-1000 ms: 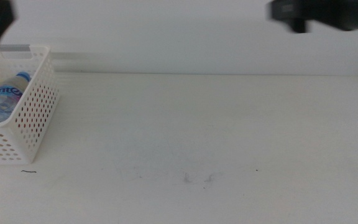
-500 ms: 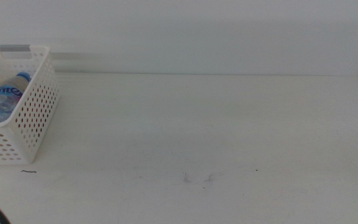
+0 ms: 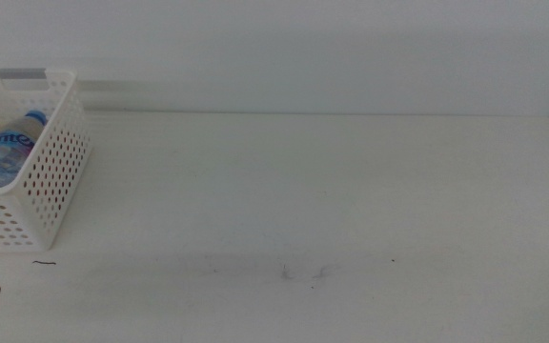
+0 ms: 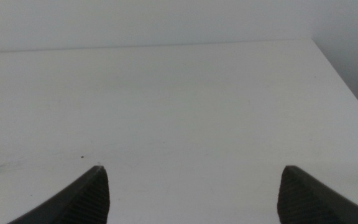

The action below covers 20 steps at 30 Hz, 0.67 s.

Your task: Use arms to grab the bottles and put them into the dustbin to the left of the table.

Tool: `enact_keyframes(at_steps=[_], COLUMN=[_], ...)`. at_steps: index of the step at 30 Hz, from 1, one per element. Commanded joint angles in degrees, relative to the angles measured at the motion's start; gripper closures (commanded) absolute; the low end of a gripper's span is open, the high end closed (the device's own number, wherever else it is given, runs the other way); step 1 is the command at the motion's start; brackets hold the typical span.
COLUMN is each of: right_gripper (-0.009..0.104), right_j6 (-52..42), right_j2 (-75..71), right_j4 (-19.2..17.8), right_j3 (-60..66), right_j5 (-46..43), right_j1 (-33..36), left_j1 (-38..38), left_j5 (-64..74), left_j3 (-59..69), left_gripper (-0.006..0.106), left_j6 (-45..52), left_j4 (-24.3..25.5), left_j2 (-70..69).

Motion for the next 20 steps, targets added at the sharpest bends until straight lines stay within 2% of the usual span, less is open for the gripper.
enact_keyframes(at_steps=[1, 20], right_gripper=[0.012, 0.012], right_j6=[-0.2, -0.2], right_j2=[-0.25, -0.25], right_j4=[-1.02, -1.02], right_j3=[0.22, 0.22], right_j5=[-1.09, -1.48], right_j1=[-0.53, -0.53], left_j1=[-0.02, 0.0], left_j5=[-0.28, -2.69], left_j3=[0.15, 0.15], left_gripper=[0.007, 0.007], left_j6=[-0.05, -0.05], left_j4=[-0.07, 0.52], left_j2=[-0.77, -0.77])
